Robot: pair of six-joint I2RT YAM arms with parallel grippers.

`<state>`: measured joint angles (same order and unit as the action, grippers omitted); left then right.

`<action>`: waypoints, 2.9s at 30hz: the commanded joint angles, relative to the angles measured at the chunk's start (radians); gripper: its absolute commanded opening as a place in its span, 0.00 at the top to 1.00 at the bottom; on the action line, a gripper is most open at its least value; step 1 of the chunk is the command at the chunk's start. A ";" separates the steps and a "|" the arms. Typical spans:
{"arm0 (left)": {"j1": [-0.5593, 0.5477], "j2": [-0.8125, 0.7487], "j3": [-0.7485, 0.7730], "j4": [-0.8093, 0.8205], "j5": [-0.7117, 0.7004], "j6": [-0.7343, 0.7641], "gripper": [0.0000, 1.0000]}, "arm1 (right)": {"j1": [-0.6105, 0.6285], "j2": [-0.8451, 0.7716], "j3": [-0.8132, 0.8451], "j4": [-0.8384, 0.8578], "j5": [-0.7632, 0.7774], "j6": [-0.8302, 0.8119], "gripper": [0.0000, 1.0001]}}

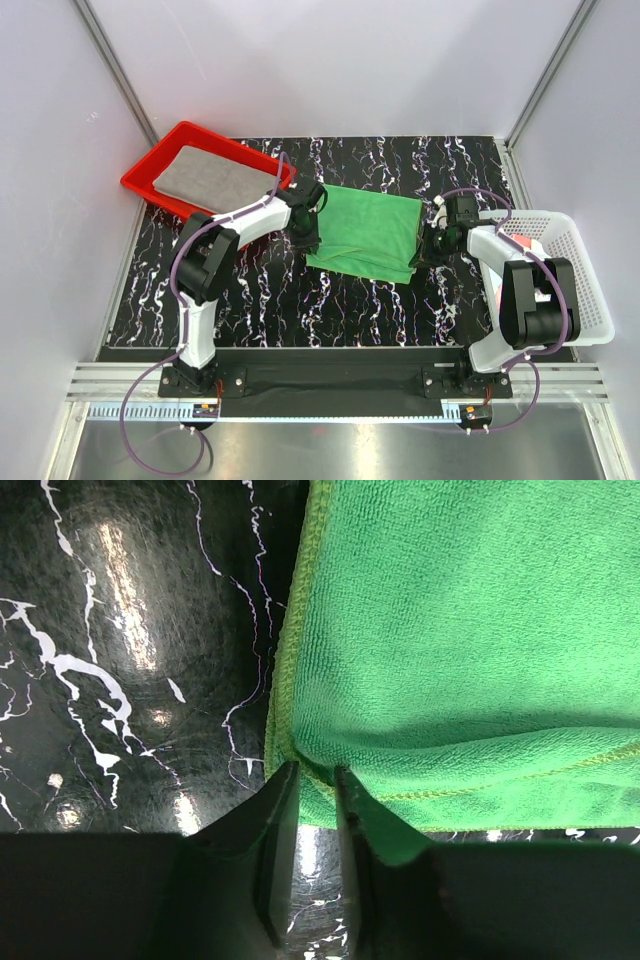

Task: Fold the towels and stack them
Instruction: Fold the towel

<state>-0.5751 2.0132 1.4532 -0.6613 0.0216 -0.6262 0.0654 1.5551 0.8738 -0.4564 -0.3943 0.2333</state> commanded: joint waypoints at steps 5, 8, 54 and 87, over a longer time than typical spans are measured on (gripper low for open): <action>-0.005 -0.011 0.055 -0.020 -0.014 0.017 1.00 | -0.001 -0.032 0.036 -0.001 0.018 -0.003 0.95; -0.002 -0.040 0.070 -0.046 -0.009 0.031 1.00 | -0.003 -0.049 0.048 -0.022 0.023 -0.002 0.96; -0.046 -0.010 0.045 -0.038 -0.069 -0.004 0.62 | -0.003 -0.116 -0.065 -0.018 0.052 0.083 0.97; -0.040 -0.042 0.067 -0.116 -0.109 0.056 1.00 | -0.003 -0.121 -0.061 -0.027 0.066 0.080 0.95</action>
<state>-0.6193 2.0251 1.5089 -0.7712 -0.0540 -0.5915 0.0654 1.4708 0.8124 -0.4911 -0.3340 0.3183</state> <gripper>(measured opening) 0.012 0.051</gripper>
